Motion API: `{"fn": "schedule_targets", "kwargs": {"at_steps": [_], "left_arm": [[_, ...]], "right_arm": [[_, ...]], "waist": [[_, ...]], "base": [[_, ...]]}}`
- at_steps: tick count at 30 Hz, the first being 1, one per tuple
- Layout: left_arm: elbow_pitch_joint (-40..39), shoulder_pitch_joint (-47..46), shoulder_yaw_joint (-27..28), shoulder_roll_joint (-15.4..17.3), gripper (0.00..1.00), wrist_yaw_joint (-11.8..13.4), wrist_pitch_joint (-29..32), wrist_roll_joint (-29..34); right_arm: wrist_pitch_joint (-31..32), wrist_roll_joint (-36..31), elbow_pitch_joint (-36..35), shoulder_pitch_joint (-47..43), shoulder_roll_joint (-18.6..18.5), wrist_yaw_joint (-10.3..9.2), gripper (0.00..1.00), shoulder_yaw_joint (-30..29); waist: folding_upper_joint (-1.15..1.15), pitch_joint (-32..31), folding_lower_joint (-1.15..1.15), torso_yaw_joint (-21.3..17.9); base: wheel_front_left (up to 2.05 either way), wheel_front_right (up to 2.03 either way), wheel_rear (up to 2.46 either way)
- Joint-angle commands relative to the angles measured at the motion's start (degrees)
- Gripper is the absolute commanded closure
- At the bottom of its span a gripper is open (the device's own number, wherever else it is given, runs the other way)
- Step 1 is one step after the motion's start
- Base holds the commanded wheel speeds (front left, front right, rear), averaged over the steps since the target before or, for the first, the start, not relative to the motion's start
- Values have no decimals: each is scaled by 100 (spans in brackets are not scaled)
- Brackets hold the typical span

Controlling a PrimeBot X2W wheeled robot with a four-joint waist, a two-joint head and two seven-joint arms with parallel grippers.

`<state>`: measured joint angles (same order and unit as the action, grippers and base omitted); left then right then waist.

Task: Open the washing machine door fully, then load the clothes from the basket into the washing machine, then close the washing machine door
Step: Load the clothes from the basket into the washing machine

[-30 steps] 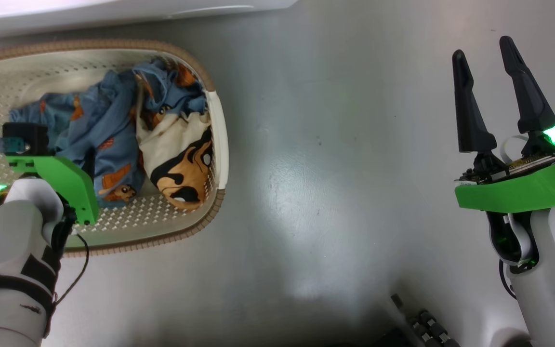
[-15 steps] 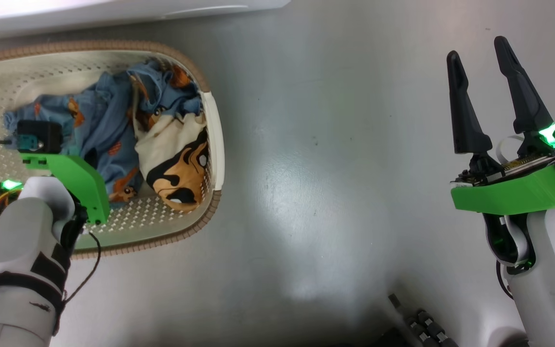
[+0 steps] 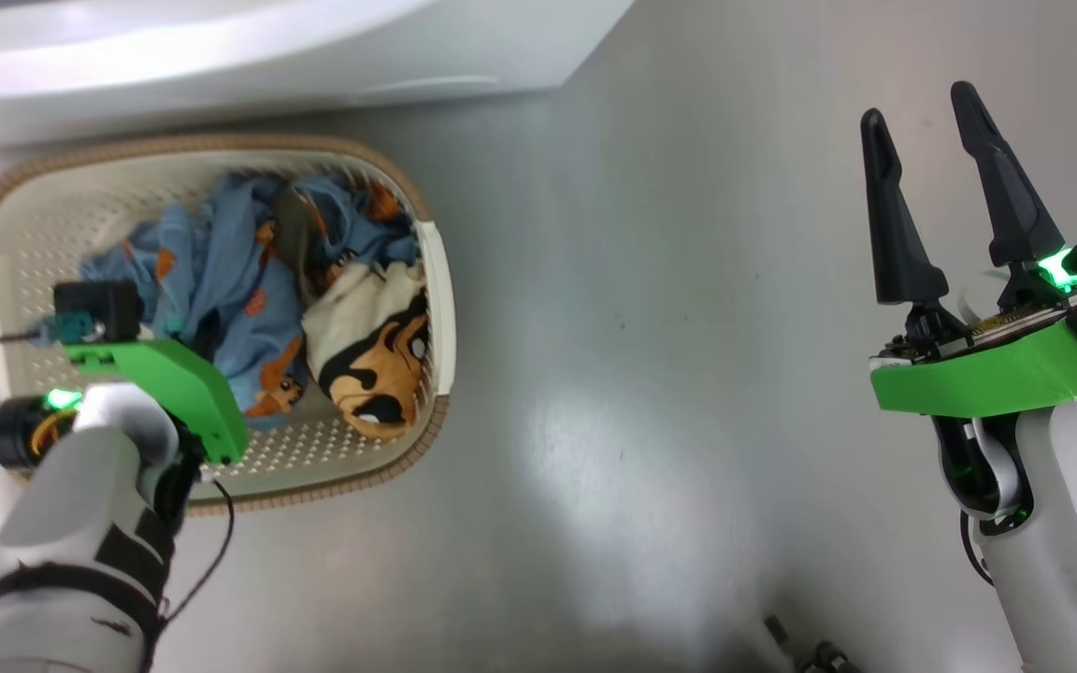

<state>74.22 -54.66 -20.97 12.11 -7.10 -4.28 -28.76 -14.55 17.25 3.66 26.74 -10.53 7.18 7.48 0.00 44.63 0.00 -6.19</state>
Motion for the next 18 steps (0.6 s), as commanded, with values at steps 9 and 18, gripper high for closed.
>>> {"fn": "schedule_targets", "kwargs": {"at_steps": [9,18], "left_arm": [[-66,719,-48,63,100,-36,-711,-171],[-379,1418,-146,122,100,-38,-1048,-441]], "right_arm": [[-45,48,92,-474,-37,31,0,131],[-45,109,327,-1002,-59,31,0,115]], "waist": [[0,-1115,0,271],[0,-2141,0,427]], "base": [[0,0,0],[0,0,0]]}}
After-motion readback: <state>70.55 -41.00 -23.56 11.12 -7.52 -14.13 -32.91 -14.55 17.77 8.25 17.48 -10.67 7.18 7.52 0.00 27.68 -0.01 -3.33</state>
